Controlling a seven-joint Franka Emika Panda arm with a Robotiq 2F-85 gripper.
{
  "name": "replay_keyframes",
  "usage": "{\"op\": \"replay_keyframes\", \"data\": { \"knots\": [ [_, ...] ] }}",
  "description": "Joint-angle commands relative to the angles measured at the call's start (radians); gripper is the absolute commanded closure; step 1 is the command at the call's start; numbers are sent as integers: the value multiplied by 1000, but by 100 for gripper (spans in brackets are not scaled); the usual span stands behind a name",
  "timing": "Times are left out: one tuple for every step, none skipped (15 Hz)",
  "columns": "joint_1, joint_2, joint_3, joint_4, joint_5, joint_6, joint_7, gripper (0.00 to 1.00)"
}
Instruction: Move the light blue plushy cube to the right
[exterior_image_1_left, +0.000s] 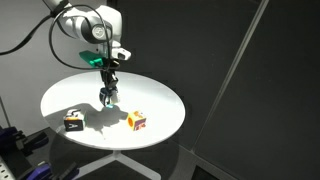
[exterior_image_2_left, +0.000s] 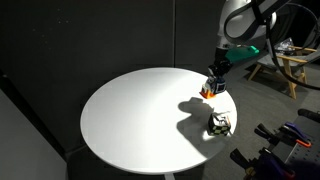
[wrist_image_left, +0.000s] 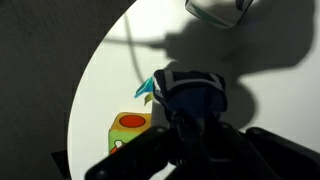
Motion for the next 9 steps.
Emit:
{"op": "replay_keyframes", "data": {
  "knots": [
    [-14, 11, -10, 31, 15, 3, 42, 94],
    [-18, 14, -16, 37, 17, 6, 56, 94],
    [-22, 20, -22, 45, 19, 9, 70, 94],
    [-27, 25, -28, 52, 21, 6, 84, 94],
    [-32, 31, -34, 60, 25, 5, 103, 94],
    [-37, 39, -40, 69, 30, 1, 123, 94],
    [-42, 46, -46, 75, 36, -1, 139, 94],
    [-46, 56, -52, 81, 42, 0, 155, 94],
    [-49, 65, -57, 84, 51, 2, 168, 94]
  ]
}}
